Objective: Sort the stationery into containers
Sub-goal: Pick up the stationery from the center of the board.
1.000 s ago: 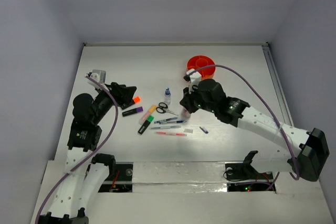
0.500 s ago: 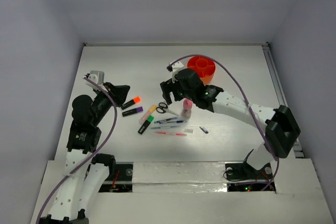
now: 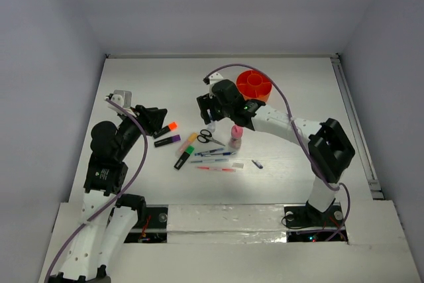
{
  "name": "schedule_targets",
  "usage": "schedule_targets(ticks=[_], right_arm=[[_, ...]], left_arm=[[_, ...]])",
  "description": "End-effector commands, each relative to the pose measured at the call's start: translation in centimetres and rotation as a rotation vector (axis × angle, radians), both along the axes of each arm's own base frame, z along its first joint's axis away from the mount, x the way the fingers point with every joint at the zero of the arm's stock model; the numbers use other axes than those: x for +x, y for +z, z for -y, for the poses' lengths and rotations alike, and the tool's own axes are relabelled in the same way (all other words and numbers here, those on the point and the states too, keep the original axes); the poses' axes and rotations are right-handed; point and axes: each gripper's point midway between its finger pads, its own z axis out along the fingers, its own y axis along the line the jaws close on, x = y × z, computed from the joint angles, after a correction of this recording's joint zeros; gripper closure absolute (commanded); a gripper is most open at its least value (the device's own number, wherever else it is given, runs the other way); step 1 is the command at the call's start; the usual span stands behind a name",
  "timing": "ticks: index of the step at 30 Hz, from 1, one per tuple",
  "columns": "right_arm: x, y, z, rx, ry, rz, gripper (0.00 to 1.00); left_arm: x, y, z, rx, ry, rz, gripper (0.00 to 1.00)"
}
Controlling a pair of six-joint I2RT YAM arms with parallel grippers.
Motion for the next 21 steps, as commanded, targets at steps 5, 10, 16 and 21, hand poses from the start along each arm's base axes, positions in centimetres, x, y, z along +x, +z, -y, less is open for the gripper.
schedule_targets(ticks=[5,10,16,21], right_arm=[[1.2,0.5,-1.0,0.021,-0.011,0.001,0.27],[1.3,0.0,-0.6,0.007,-0.026,-0.001,0.32],[0.9,-0.9,-0.3,0.001,-0.032,-0.019,0.37],[0.9,-1.0,-0.3,0.001,-0.035,-0.025,0.46]], left_arm=[[-0.3,1.8,0.0,0.002,-0.004,0.063,0.65],[-0.3,1.8,0.3,0.005,-0.015,0.063,0.65],[-0.5,1.9,0.2,0.003,-0.013,0.067,0.65],[-0.5,1.9,0.3,0.002,-0.015,0.065,0.65]])
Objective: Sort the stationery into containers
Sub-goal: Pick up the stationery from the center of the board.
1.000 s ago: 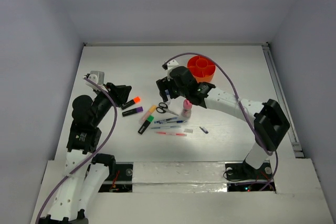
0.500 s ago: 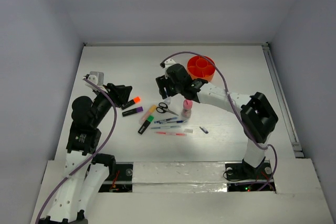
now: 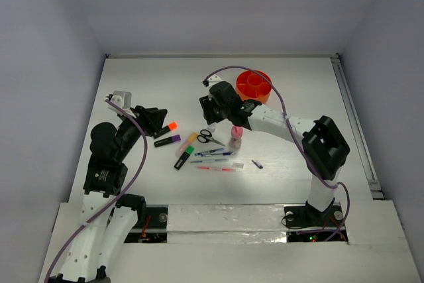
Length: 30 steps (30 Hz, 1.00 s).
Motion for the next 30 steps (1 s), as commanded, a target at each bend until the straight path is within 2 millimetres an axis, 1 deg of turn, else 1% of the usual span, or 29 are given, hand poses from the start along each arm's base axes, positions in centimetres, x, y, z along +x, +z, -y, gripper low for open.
schedule_targets(ticks=[1,2,3,5,10,11,13,16,17,19,20,21,23,24,26,27,29,30], right_arm=[[0.7,1.4,-0.1,0.025,-0.018,0.029,0.46],[0.7,1.4,-0.2,0.025,-0.016,0.029,0.52],[0.7,1.5,-0.2,0.026,-0.018,0.030,0.55],[0.7,1.4,-0.2,0.026,-0.019,0.029,0.57],[0.8,1.2,0.0,0.008,-0.026,0.026,0.58],[0.8,1.2,0.0,0.009,-0.024,0.027,0.64],[0.9,1.1,0.1,0.004,-0.028,0.026,0.65],[0.9,1.0,0.2,-0.006,-0.030,0.027,0.61],[1.0,1.0,0.2,-0.009,-0.030,0.027,0.62],[1.0,1.2,0.1,-0.005,-0.027,0.029,0.66],[1.0,1.4,0.1,-0.003,-0.026,0.033,0.73],[1.0,1.4,0.1,-0.002,-0.029,0.035,0.76],[1.5,2.4,0.3,0.014,-0.053,0.071,0.80],[1.9,3.9,0.7,0.040,-0.069,0.101,0.80],[2.3,5.9,0.7,0.081,-0.082,0.149,0.81],[2.7,7.5,1.4,0.105,-0.101,0.180,0.81],[3.4,9.5,2.0,0.135,-0.129,0.227,0.82],[4.2,11.0,3.3,0.160,-0.163,0.260,0.82]], left_arm=[[-0.3,1.8,0.1,0.000,-0.007,0.059,0.65],[-0.2,1.8,0.1,0.000,-0.005,0.059,0.65],[-0.3,1.8,0.1,-0.001,-0.007,0.059,0.65],[-0.3,1.7,0.1,0.000,-0.007,0.059,0.65],[-0.3,1.8,0.1,0.000,-0.007,0.061,0.64],[-0.3,1.8,0.1,-0.001,-0.007,0.060,0.64],[-0.3,1.8,0.1,0.000,-0.007,0.062,0.64],[-0.3,1.8,0.1,0.000,-0.005,0.061,0.64],[-0.3,1.8,0.1,0.000,-0.007,0.061,0.64],[-0.3,1.8,0.1,0.000,-0.007,0.062,0.64],[-0.3,1.7,0.1,0.002,-0.007,0.060,0.64],[-0.3,1.8,0.1,0.001,-0.005,0.061,0.64],[-0.3,1.7,0.1,0.002,-0.005,0.060,0.64],[-0.3,1.8,0.1,0.001,-0.007,0.063,0.64],[-0.3,1.8,0.1,0.001,-0.007,0.063,0.64],[-0.3,1.8,0.1,0.000,-0.007,0.061,0.64],[-0.3,1.8,0.0,0.003,-0.005,0.064,0.64],[-0.4,1.9,0.1,0.001,-0.007,0.066,0.64]])
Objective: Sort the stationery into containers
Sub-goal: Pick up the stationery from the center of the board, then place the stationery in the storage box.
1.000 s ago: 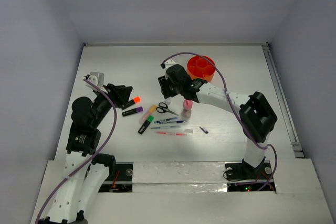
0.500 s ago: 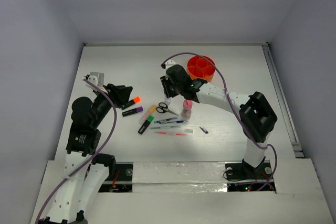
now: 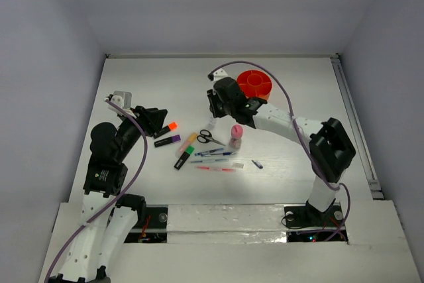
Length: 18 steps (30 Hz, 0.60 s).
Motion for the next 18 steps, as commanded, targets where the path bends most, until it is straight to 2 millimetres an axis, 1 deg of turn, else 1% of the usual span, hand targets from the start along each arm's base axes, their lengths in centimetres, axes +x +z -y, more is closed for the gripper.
schedule_targets(ticks=[1,5,6,7,9,10,12,13,14,16,17,18], right_arm=[[3.4,10.2,2.4,0.170,-0.104,0.231,0.83],[4.7,13.0,5.3,0.205,-0.170,0.286,0.83],[5.5,13.4,6.7,0.207,-0.199,0.294,0.83],[5.9,13.8,7.5,0.210,-0.216,0.301,0.83],[6.8,14.3,8.8,0.208,-0.242,0.315,0.83],[7.5,14.8,10.1,0.198,-0.272,0.324,0.83],[8.3,15.1,11.1,0.186,-0.296,0.336,0.83],[8.9,15.3,12.1,0.178,-0.317,0.345,0.83],[9.3,15.9,12.6,0.176,-0.329,0.355,0.83],[10.0,15.9,13.8,0.158,-0.358,0.358,0.83],[10.5,16.2,14.8,0.153,-0.379,0.365,0.83],[10.8,15.9,15.3,0.147,-0.390,0.358,0.84]], left_arm=[[-0.2,1.9,0.0,0.002,-0.004,0.067,0.64],[-0.3,2.0,0.0,0.003,-0.001,0.070,0.64],[-0.3,1.9,0.0,0.003,-0.001,0.069,0.64],[-0.3,2.0,0.0,0.003,-0.001,0.070,0.64],[-0.2,1.9,0.0,0.001,-0.001,0.068,0.64],[-0.2,2.0,0.0,0.003,-0.001,0.070,0.64],[-0.2,1.9,0.0,0.003,-0.002,0.067,0.64],[-0.2,2.0,0.0,0.003,-0.001,0.069,0.64],[-0.2,1.9,0.0,0.002,-0.002,0.067,0.64],[-0.2,1.9,0.0,0.003,-0.001,0.066,0.64],[-0.2,1.9,0.0,0.003,-0.001,0.067,0.64],[-0.1,1.8,0.0,0.004,-0.001,0.064,0.64]])
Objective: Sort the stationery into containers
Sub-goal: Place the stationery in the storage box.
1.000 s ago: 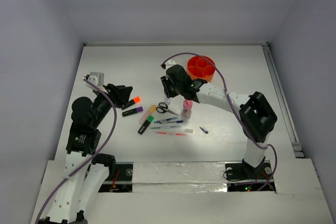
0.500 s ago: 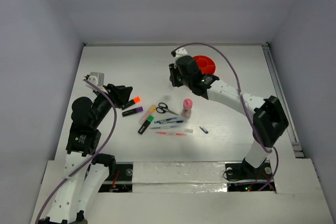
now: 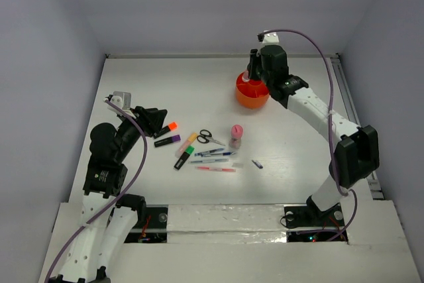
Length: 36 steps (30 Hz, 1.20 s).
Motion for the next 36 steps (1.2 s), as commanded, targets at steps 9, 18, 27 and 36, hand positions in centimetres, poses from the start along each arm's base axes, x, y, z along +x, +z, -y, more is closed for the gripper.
schedule_targets(ticks=[9,18,27,36], right_arm=[[3.3,1.4,4.2,-0.007,-0.102,0.044,0.84],[4.8,-2.9,3.7,-0.048,-0.082,-0.058,0.82],[4.9,-3.4,3.6,-0.066,-0.076,-0.084,0.38],[-0.2,0.6,1.8,0.048,0.055,-0.007,0.60]], left_arm=[[0.0,1.6,0.1,0.004,-0.004,0.056,0.64],[0.0,1.6,0.1,0.004,-0.003,0.057,0.64],[0.0,1.5,0.1,0.004,-0.004,0.056,0.62],[0.0,1.7,0.1,0.002,-0.007,0.060,0.61]])
